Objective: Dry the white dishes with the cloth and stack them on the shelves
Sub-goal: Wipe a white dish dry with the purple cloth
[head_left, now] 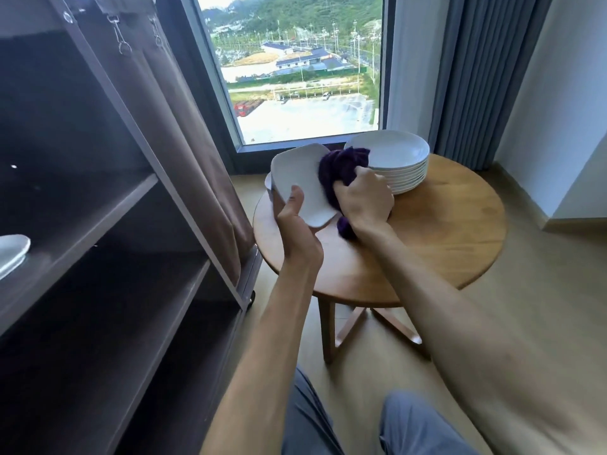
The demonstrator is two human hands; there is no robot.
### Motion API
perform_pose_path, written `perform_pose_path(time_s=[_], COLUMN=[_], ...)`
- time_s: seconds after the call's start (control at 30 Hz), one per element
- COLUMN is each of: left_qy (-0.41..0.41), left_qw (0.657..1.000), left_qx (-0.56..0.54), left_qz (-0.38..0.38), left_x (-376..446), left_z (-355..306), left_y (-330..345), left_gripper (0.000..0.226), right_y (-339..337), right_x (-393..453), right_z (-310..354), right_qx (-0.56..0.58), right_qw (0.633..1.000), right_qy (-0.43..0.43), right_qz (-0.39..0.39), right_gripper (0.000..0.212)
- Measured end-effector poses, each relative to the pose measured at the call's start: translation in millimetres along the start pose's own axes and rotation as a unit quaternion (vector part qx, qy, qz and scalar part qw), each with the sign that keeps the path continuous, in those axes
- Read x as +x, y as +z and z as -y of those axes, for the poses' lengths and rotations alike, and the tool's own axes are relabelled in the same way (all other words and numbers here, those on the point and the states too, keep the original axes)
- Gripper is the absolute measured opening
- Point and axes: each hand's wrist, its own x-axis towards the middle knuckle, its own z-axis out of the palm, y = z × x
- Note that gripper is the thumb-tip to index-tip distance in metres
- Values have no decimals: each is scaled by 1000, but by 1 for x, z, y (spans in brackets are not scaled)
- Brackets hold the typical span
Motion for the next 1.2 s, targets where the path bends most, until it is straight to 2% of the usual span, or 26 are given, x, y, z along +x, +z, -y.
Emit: perform_pose_path(time_s=[0.03,0.1,0.23,0.33,0.4,0.5,0.6,0.7,0.83,0.9,0.93,1.0,1.07,1.1,1.13,1.2], left_qy=[9,6,8,27,48,47,30,42,31,-1,-21,-60,-93,-116,-141,-176], left_qw=[1000,999,998,996,993,993,994,995,998,1000,997,989,985,984,982,979], left_qx=[10,35,55,79,98,95,97,85,46,-16,-54,-121,-125,-113,-109,-100], left_qz=[1,-6,7,32,35,43,39,32,14,-21,-41,-60,-69,-70,-62,-38], left_x=[2,6,10,11,13,9,1,-6,-8,-7,-6,-1,5,7,7,5], left_z=[4,8,6,-1,-10,-23,-27,-29,-29,-27,-28,-30,-30,-29,-28,-27], left_y=[1,2,-2,-2,-3,-2,-3,-9,-7,-9,-11,-16,-18,-17,-15,-14], left_gripper=[50,44,75,79,77,71,58,57,45,34,32,32,31,30,30,35], right_y=[0,-2,-12,-18,-20,-20,-23,-31,-37,-44,-49,-59,-62,-61,-58,-55], right_x=[-7,-22,-47,-45,-41,-33,-11,15,16,12,12,17,17,15,12,9], right_z=[1,6,23,31,39,53,62,49,28,20,16,6,3,3,4,6], right_qx=[14,42,132,198,193,128,73,49,185,312,393,560,699,728,734,717], right_qw=[1000,998,979,962,963,972,983,993,982,946,911,810,690,656,645,653], right_qy=[17,-3,-132,-167,-176,-194,-169,-101,4,59,101,174,177,168,163,156], right_qz=[14,39,84,86,72,34,7,-24,-49,-63,-68,-30,63,106,139,185], right_gripper=[25,25,36,34,35,31,29,29,23,22,21,16,14,15,18,29])
